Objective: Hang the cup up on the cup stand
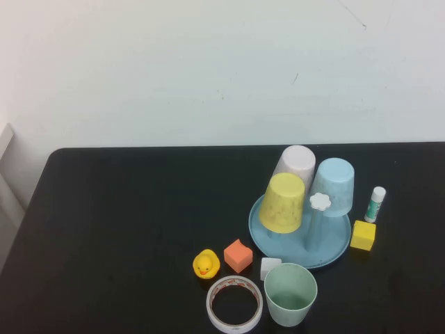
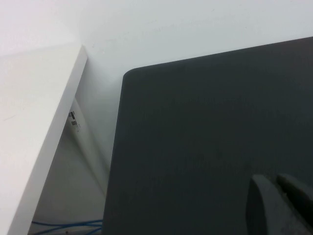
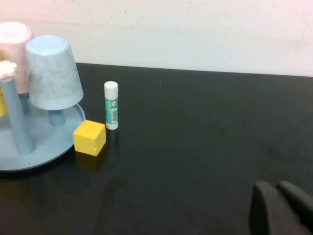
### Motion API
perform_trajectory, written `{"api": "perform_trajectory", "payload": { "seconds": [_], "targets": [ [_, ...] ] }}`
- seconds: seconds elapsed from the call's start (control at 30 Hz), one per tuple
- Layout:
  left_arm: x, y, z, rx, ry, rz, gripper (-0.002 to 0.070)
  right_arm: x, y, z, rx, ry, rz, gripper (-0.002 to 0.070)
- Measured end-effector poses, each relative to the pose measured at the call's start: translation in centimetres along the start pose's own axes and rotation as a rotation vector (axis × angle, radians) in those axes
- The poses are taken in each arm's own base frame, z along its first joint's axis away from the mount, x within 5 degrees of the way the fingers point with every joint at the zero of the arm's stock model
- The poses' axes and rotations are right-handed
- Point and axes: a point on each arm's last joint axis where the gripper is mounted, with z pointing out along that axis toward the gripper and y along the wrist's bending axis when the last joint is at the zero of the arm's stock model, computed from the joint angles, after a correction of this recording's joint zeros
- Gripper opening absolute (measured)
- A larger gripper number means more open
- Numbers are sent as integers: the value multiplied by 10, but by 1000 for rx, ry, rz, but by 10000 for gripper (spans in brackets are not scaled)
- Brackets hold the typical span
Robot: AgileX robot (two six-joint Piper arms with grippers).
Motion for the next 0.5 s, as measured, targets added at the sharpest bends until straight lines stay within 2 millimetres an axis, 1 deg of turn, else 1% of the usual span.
{"api": "perform_trajectory", "payload": {
  "seconds": [0.5],
  "targets": [
    [0,0,0,0,0,0,-1,0,-1,0,12,1,-29,-1]
  ]
}}
